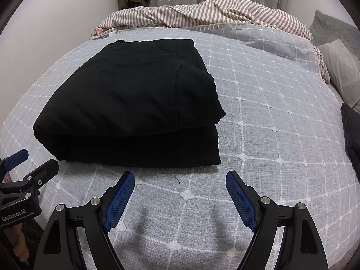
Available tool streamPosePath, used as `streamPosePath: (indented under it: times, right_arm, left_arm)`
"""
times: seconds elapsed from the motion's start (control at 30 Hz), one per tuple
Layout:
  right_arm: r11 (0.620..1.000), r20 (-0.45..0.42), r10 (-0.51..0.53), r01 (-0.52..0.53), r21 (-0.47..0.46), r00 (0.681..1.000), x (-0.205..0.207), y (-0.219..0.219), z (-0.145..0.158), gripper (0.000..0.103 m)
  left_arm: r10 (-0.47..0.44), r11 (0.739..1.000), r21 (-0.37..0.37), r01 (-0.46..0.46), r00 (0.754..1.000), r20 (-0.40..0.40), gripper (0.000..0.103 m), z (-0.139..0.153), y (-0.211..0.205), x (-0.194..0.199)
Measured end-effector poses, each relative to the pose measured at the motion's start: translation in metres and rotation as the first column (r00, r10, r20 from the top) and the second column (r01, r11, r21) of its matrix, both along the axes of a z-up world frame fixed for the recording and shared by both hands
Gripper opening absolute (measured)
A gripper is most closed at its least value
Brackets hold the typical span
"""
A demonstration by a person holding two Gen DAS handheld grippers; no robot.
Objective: Fold large clothes
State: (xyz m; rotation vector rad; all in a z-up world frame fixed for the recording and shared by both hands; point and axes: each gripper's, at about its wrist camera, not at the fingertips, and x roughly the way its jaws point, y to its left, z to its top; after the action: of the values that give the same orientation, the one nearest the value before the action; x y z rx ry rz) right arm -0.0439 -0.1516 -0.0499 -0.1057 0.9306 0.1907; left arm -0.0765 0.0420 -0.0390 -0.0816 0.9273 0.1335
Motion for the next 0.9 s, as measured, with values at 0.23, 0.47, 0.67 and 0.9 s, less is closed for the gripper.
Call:
streamPosePath:
  times: [0.23, 0.47, 0.67, 0.9]
  right_arm:
    - [1.0, 0.0, -0.001, 0.001, 0.0, 1.0, 0.0, 0.0004, 0.0001, 0.084]
    - [1.0, -0.001, 0.0, 0.0, 0.001, 1.0, 0.0, 0.0002, 0.0002, 0.084]
    - [1.0, -0.002, 0.006, -0.006, -0.004, 1.0, 0.0, 0.0014, -0.002, 0.084]
    - [1.0, -0.003, 0.014, -0.014, -0.007, 1.0, -0.0005, 0.0027, -0.0039, 0.084]
  left_arm:
    - [0.0, 1.0, 0.0, 0.0, 1.0, 0.0, 0.102, -0.0001, 0.0001, -0.0001]
    - [-0.003, 1.0, -0.001, 0.003, 1.0, -0.001, 0.102, 0.0004, -0.0013, -0.0003]
    - [-0.003, 1.0, -0.002, 0.003, 1.0, -0.001, 0.102, 0.0003, -0.0029, -0.0012]
    - [-0.018, 1.0, -0.004, 0.018, 1.0, -0.006, 0.102, -0.0012, -0.004, 0.0005]
